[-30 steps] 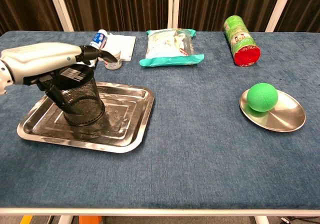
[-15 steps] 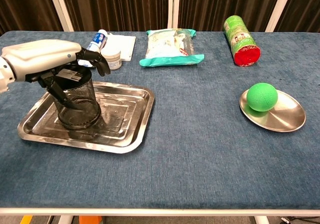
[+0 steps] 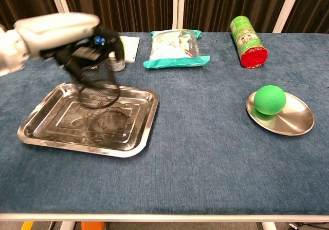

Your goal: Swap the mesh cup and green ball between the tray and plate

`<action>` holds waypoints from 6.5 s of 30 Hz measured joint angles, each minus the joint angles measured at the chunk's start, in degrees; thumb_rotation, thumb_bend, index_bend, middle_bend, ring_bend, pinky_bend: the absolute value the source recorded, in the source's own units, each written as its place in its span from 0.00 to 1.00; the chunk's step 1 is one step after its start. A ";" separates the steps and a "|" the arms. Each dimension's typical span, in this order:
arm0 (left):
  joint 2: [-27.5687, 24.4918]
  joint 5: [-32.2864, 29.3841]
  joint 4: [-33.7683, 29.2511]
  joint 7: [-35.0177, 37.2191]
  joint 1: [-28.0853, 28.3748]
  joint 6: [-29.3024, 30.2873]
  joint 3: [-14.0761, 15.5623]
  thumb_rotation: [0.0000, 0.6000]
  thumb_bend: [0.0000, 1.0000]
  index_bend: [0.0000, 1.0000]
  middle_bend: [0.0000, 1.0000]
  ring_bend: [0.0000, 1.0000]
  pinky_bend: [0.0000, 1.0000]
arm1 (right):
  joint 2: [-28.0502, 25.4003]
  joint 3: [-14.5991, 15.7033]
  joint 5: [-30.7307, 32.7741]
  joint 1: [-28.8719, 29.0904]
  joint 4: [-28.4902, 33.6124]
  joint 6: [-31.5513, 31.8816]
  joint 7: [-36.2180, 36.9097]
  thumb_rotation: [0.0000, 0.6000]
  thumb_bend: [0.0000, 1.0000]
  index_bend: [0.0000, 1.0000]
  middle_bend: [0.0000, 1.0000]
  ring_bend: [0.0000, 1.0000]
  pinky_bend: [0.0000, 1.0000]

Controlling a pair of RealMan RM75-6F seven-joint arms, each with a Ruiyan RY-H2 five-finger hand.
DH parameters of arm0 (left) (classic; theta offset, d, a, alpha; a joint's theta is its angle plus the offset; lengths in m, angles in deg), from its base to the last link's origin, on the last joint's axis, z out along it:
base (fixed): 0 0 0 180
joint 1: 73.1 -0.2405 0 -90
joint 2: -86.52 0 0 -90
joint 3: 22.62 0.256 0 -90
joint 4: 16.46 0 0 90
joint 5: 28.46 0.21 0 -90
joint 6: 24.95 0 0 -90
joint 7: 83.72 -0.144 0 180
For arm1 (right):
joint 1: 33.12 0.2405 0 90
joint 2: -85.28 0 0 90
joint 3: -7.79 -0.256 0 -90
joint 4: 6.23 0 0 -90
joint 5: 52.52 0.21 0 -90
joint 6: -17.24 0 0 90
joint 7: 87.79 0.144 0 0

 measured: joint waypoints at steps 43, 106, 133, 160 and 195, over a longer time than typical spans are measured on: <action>27.99 2.03 46.75 28.17 27.00 -8.21 -2.92 1.00 0.08 0.22 0.21 0.13 0.35 | 1.43 -0.27 1.76 -1.00 -4.25 -0.53 5.32 1.00 0.00 0.00 0.00 0.00 0.00; -3.71 -3.32 1.98 4.74 -23.42 28.51 11.24 1.00 0.04 0.19 0.19 0.11 0.30 | 12.57 -4.49 21.01 29.18 1.32 -32.60 -27.07 1.00 0.02 0.05 0.12 0.08 0.38; -3.56 -2.22 2.41 4.65 -24.63 24.75 8.58 1.00 0.04 0.21 0.19 0.11 0.31 | 16.24 -1.69 18.71 28.85 -2.15 -26.69 -25.61 1.00 0.15 0.67 0.48 0.45 0.73; -4.17 -1.45 2.79 6.02 -26.07 24.74 7.29 1.00 0.04 0.21 0.19 0.11 0.31 | 15.98 -3.00 10.52 32.98 10.55 -25.43 -26.92 1.00 0.18 0.76 0.54 0.52 0.79; -4.80 -1.10 5.00 8.67 -28.62 25.82 6.80 1.00 0.05 0.21 0.19 0.11 0.30 | 21.98 -2.59 14.03 39.16 1.68 -33.22 -21.64 1.00 0.10 0.30 0.29 0.29 0.54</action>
